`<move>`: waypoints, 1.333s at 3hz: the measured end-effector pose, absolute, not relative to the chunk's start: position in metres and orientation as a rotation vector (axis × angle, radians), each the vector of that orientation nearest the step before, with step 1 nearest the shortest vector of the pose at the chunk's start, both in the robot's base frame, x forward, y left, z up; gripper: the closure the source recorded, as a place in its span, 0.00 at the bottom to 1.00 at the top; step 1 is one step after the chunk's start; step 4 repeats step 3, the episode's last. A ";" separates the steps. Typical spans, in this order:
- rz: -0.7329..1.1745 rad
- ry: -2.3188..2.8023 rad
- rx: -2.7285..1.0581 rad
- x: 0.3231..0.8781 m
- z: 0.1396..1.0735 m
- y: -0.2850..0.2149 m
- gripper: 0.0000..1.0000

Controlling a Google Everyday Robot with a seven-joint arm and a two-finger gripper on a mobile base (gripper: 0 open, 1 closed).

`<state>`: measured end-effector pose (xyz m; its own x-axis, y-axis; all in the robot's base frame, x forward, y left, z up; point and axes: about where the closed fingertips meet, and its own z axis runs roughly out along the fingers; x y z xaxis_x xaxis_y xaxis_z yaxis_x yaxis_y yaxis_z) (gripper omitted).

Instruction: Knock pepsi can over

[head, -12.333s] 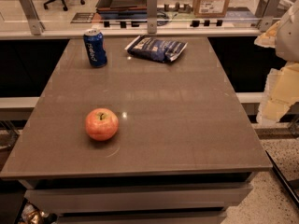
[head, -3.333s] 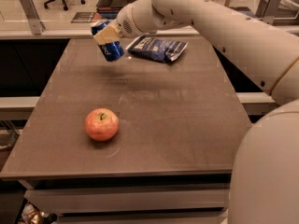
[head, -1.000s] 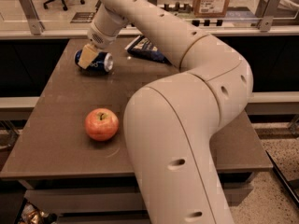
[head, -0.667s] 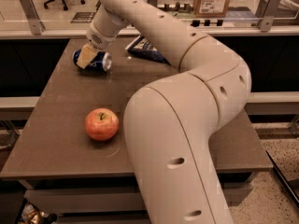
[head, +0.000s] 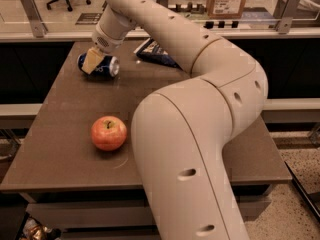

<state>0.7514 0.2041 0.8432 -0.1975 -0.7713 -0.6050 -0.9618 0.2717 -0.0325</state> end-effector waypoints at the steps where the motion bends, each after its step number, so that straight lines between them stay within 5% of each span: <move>1: 0.490 2.036 -1.560 0.751 0.841 0.205 0.22; 2: 0.491 2.036 -1.561 0.751 0.840 0.206 0.00; 4: 0.491 2.037 -1.561 0.751 0.840 0.206 0.00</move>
Offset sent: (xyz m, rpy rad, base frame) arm -0.0004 0.0014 -0.0021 -0.0013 0.0030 0.0020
